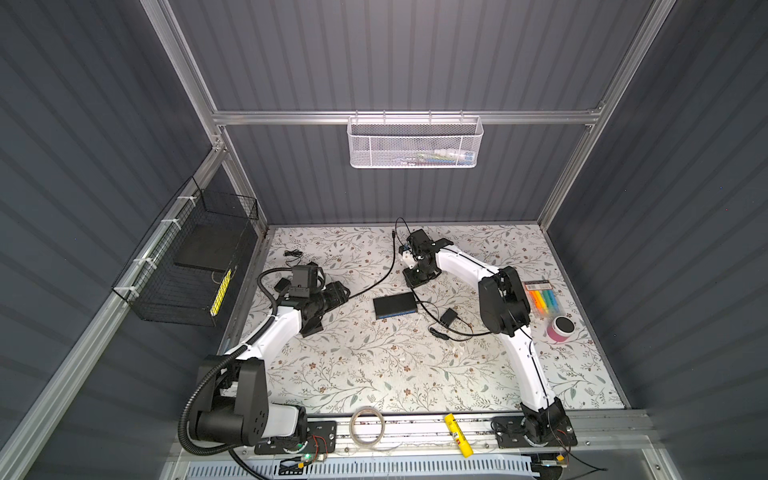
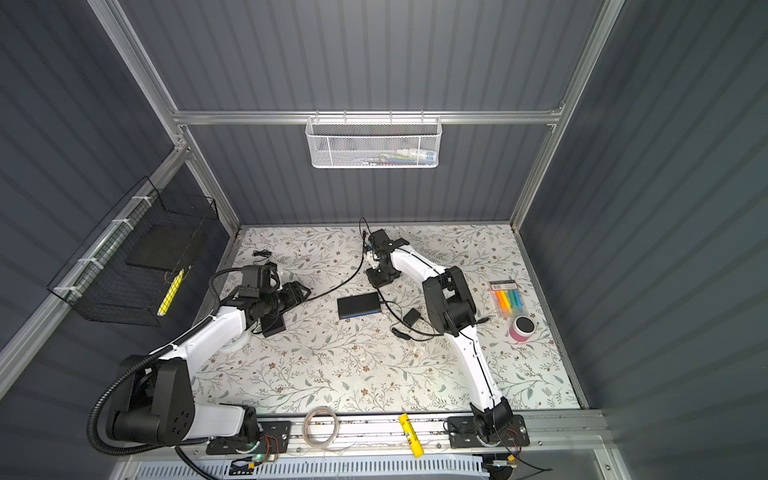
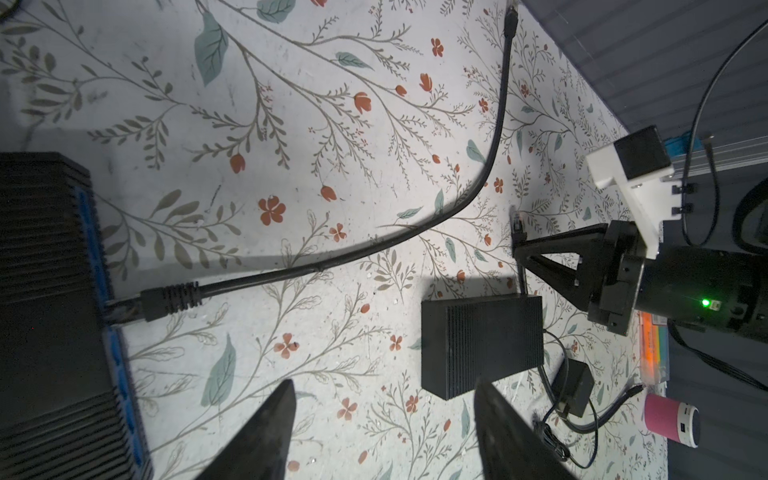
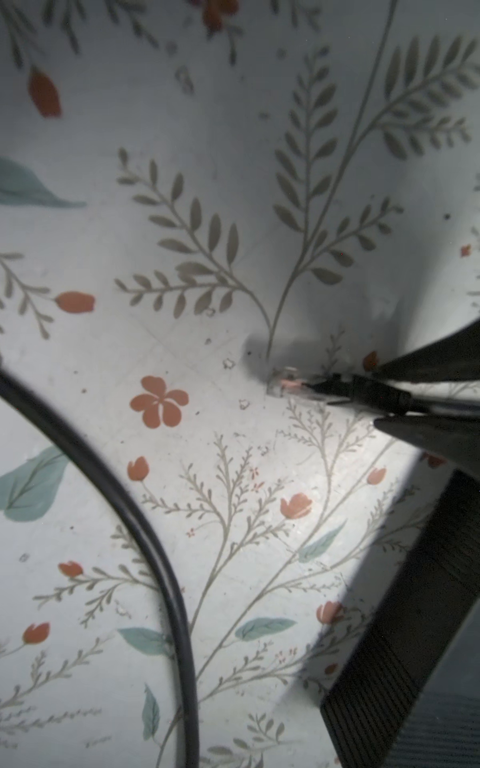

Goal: Insert the plug into the switch port

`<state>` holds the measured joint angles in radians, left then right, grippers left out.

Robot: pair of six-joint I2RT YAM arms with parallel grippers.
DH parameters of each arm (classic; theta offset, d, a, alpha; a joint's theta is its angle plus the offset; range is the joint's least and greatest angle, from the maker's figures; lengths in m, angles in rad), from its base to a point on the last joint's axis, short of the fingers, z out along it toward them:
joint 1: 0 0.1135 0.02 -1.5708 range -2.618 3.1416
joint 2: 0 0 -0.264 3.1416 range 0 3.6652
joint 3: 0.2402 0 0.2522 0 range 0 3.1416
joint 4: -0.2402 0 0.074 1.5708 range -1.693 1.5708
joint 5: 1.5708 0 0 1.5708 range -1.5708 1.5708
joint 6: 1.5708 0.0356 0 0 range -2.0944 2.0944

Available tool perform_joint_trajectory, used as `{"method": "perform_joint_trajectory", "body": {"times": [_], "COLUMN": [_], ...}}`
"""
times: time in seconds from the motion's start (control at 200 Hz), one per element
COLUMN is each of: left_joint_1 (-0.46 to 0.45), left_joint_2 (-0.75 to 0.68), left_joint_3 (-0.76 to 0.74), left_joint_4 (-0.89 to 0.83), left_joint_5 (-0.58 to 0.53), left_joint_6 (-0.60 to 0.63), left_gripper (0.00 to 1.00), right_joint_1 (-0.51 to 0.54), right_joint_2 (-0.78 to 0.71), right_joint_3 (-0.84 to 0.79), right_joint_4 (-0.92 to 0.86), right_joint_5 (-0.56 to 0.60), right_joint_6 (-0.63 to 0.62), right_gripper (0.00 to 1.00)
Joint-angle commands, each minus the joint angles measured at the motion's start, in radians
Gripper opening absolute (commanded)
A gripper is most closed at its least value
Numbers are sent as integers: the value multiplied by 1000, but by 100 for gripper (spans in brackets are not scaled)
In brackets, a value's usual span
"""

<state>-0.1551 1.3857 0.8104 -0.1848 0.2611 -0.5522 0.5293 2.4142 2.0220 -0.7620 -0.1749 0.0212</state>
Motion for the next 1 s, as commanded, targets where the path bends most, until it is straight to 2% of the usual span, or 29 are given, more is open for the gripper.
{"method": "perform_joint_trajectory", "body": {"times": [0.0, 0.15, 0.475, 0.53, 0.565, 0.79, 0.92, 0.996], "left_joint_1": [6, 6, 6, 6, 6, 6, 6, 6], "left_joint_2": [22, 34, 12, 6, 1, -22, -26, -22], "left_joint_3": [-8, -18, -51, -57, -57, -63, -63, -61], "left_joint_4": [15, 43, 77, 79, 77, 81, 82, 86], "left_joint_5": [27, 46, 58, 58, 58, 60, 61, 61], "left_joint_6": [21, 19, 21, 23, 24, 27, 31, 34], "left_gripper": [67, 67, 67, 66, 66, 67, 67, 67], "right_joint_1": [-21, -70, -113, -123, -130, -153, -177, -193], "right_joint_2": [-40, -172, -423, -458, -477, -585, -661, -716], "right_joint_3": [26, 86, 181, 180, 177, 203, 183, 142], "right_joint_4": [-61, -107, -82, -59, -40, 20, 82, 122], "right_joint_5": [19, -34, -119, -149, -213, -359, -406, -389], "right_joint_6": [-4, 10, 91, 124, 146, 261, 349, 408], "right_gripper": [8, 2, 1, 2, 2, 1, 0, 1]}}
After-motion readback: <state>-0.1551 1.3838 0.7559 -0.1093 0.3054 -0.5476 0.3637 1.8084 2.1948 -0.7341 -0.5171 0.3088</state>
